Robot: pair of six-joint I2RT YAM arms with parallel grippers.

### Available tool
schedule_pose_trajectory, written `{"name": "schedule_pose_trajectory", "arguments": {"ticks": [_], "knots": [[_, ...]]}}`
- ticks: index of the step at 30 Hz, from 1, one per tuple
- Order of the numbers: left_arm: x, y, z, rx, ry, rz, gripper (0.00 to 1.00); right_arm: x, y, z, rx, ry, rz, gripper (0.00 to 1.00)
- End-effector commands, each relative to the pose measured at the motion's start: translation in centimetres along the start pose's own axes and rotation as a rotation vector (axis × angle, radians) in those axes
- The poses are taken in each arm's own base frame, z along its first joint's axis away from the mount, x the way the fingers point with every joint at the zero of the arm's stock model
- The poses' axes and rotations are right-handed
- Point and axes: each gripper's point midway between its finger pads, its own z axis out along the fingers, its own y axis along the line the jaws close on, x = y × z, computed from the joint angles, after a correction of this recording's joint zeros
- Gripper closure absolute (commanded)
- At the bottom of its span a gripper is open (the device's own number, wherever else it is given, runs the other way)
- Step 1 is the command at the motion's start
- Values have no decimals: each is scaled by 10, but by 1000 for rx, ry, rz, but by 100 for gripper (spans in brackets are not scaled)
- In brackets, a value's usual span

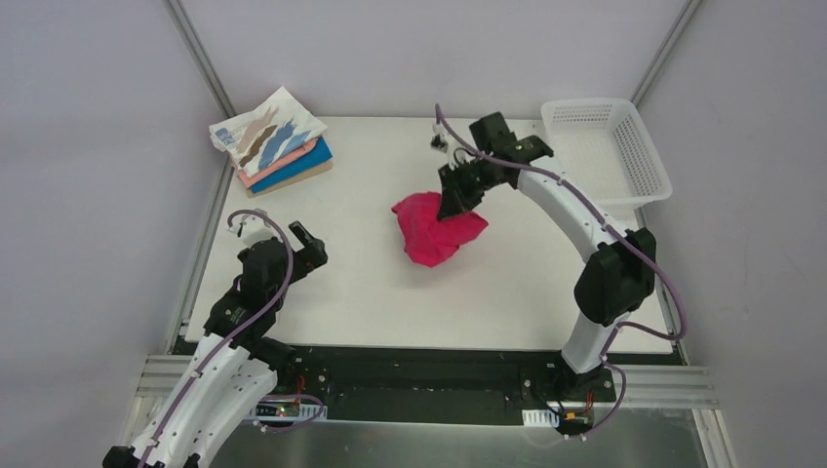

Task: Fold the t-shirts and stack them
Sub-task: Move the tshirt to the center of the board, then flatten out the tshirt

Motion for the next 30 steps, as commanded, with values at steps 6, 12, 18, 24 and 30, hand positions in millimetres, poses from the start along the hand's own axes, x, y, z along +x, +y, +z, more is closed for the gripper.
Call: {"name": "schedule_pose_trajectory", "arguments": {"ticks": [6,12,18,24,30], "knots": [[13,-6,17,-46,89,8,0,70,-125,17,530,18,207,36],[30,-21,37,-30,177,25,0,55,-143,-47,850,-223,336,0],[45,-55,58,85,255,14,0,49,-93,-60,671,-411,416,0],[50,-97,94,191,293,20,0,100,-85,-59,723,-432,665,0],[55,-150,140,305,418,16,2,166,-102,-81,835,-490,956,0]]}}
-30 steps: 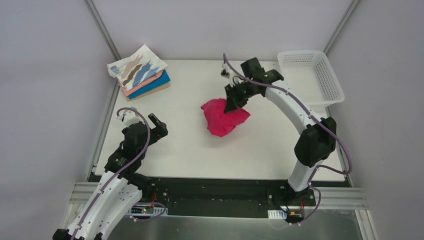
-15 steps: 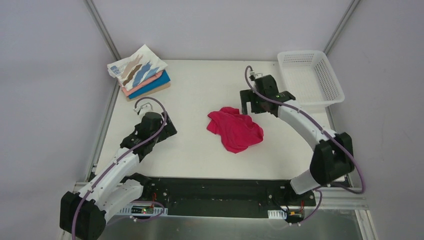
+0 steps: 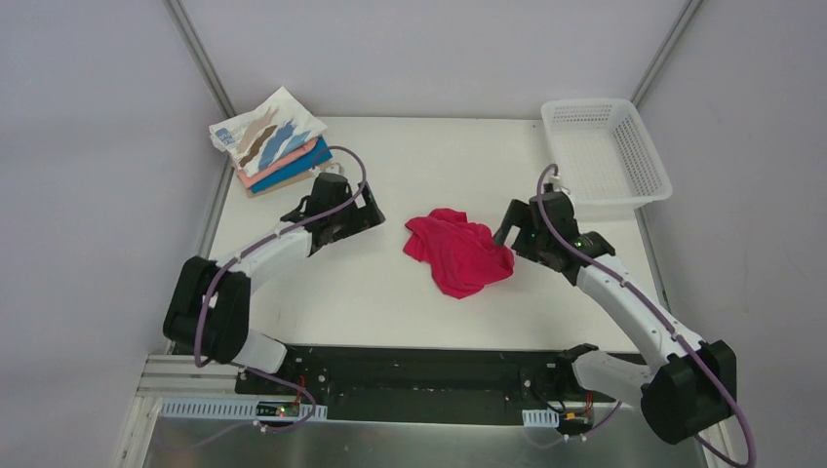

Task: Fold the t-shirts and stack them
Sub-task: Flatten out the tshirt

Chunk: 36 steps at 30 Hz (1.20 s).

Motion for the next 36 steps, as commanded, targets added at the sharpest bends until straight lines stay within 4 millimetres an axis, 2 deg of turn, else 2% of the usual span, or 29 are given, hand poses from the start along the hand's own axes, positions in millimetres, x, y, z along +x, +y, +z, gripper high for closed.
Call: {"name": "schedule_pose_trajectory", "arguments": {"ticks": [1,4,7,11,13,19,24,25,27,28,32,36], "knots": [[-35,-63,26,212,28,7,4,0,-43,-11,114,-50,261,0],[-29,-82,50,278,111,14,11,2,-63,-9,153,-54,318,0],[-15,-93,70,341,204,35,12,1,-75,-4,180,-50,352,0],[10,-104,85,434,324,49,19,4,-84,8,194,-35,402,0],[18,-105,89,459,354,43,21,4,-80,18,160,-25,412,0],[43,-109,92,555,437,-2,34,13,-69,42,99,63,434,1],[49,-116,92,612,465,-34,57,15,-62,56,69,104,438,2],[50,-117,90,623,462,-32,63,17,-62,59,73,114,440,2],[50,-116,87,626,452,-29,95,18,-62,63,74,129,438,3],[47,-115,86,616,436,-28,100,19,-62,65,74,135,439,3],[35,-108,73,566,351,20,100,27,-60,69,64,167,441,4],[19,-97,49,489,269,82,100,35,-53,71,20,211,431,7]]}}
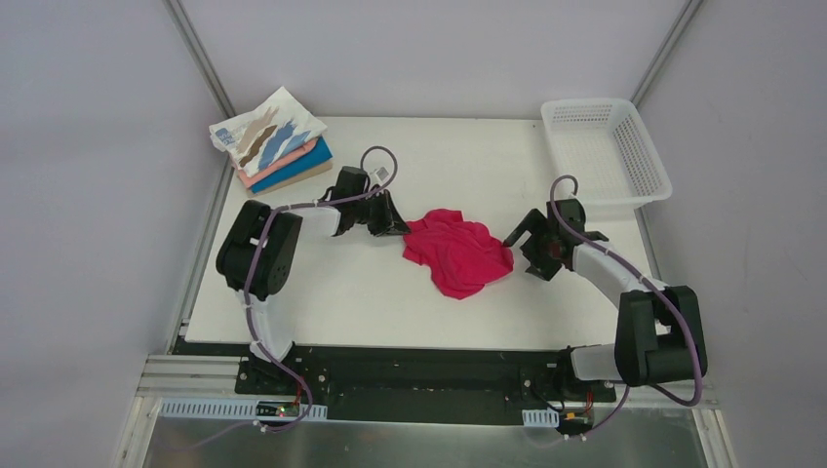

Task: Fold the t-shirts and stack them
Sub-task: Flatten out the tshirt

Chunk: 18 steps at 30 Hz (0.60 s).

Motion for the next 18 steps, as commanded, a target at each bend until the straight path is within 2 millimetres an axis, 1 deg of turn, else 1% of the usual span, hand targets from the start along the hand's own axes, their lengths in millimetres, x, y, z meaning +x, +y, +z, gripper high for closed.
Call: {"name": "schedule_pose_trajectory", "arguments": {"ticks": [1,3,5,8,10,12,14,16,17,18], "knots": [[-21,-26,-44,-44,-134,148,100,3,17,2,-82,42,-12,8],[-17,-27,-52,-52,-144,164,100,6,19,5,-91,70,-6,10],[-12,-28,-57,-49,-143,169,100,7,23,9,-99,84,9,12],[-6,-24,-58,-58,-128,161,100,8,26,15,-95,109,37,19],[-4,-22,-59,-65,-125,156,100,10,25,18,-78,123,46,21],[-4,-22,-60,-69,-130,156,100,13,23,22,-65,136,54,26],[-6,-20,-61,-83,-140,161,100,20,25,25,-74,160,40,31],[-9,-19,-64,-107,-147,169,100,28,29,27,-82,178,19,42],[-10,-18,-65,-115,-147,173,100,30,30,27,-87,181,13,49],[-12,-21,-67,-116,-155,180,100,30,33,27,-92,176,7,60]]}}
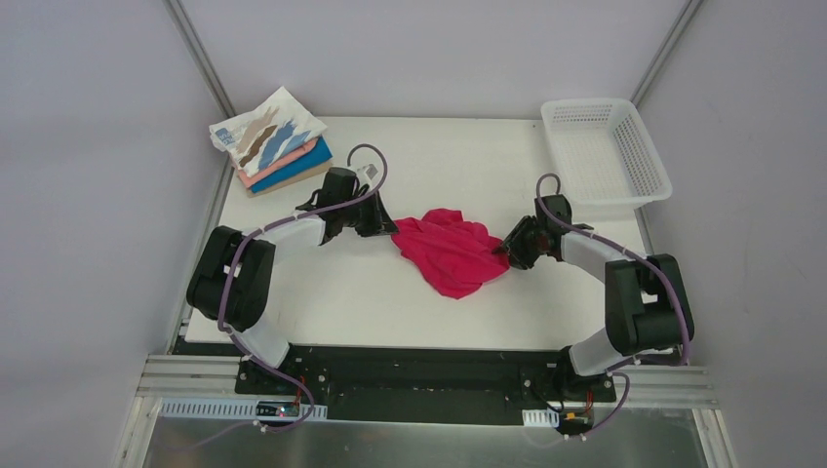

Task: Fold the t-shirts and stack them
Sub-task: Flatten out the tshirt

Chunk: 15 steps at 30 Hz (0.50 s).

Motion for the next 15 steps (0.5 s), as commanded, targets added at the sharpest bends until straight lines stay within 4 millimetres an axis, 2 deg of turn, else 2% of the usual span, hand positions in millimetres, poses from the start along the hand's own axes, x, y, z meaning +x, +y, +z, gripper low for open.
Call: {"name": "schedule_pose_trajectory", "arguments": {"ticks": [1,3,6,7,10,12,15], "knots": [[-13,-2,-11,-32,-42,59,100,10,7,4,-9,23,-21,71],[-20,-7,-14,-31,-60,75,100,-2,10,0,1,-35,-29,86],[-37,-20,-28,-30,-117,117,100,-27,26,-15,-17,-144,-62,96],[-46,-27,-35,-29,-148,133,100,-38,39,-26,-41,-193,-77,99],[-76,-49,-65,-38,-272,188,100,-66,70,-62,-109,-328,-116,100],[-99,-61,-91,-72,-375,209,100,-82,93,-95,-156,-417,-153,100],[-130,-82,-136,-123,-517,257,100,-102,116,-147,-189,-546,-195,100]]}}
